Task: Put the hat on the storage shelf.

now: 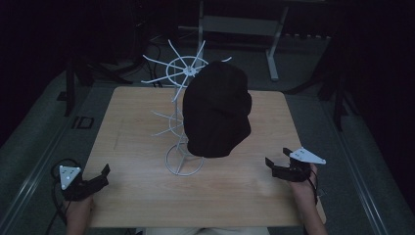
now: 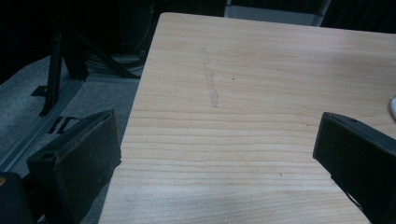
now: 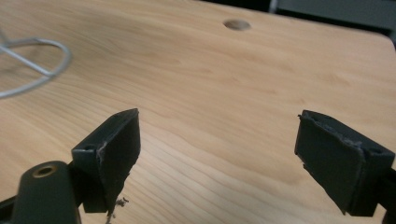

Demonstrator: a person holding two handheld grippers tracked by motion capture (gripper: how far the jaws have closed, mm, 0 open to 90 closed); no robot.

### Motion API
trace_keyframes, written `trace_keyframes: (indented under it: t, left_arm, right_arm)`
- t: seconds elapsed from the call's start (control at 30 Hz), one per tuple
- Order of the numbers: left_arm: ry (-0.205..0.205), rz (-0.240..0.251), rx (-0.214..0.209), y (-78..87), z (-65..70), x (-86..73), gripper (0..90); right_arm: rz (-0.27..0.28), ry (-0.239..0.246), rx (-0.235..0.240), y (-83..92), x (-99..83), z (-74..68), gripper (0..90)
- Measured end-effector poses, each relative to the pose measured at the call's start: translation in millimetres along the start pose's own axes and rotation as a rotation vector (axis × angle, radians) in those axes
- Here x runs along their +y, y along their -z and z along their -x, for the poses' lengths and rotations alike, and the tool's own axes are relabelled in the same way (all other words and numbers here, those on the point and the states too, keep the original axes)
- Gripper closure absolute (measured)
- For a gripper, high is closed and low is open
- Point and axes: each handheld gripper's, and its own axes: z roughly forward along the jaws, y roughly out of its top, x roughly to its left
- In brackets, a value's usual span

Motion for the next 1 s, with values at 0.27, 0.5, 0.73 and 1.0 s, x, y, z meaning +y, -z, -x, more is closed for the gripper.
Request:
trace_keyframes:
  t: [0.27,0.5,0.73,1.0]
  left_arm:
    - [-0.001,0.0,-0.001,0.0,0.1,0.0,1.5]
    - [-0.002,0.0,0.0,0.0,0.1,0.0,1.4]
    - [-0.002,0.0,0.001,-0.1,0.4,0.0,1.5]
    - [-0.002,0.0,0.002,0.0,0.6,0.0,1.5]
  right_arm:
    - [-0.039,-0.035,-0.101,0.8,-19.0,19.7,13.0]
    - [-0.063,-0.068,-0.199,11.0,-34.1,30.9,12.0]
    - [-0.076,-0.087,-0.322,21.9,-45.2,42.7,12.7]
    - [-0.075,-0.114,-0.394,25.5,-50.4,51.4,13.1]
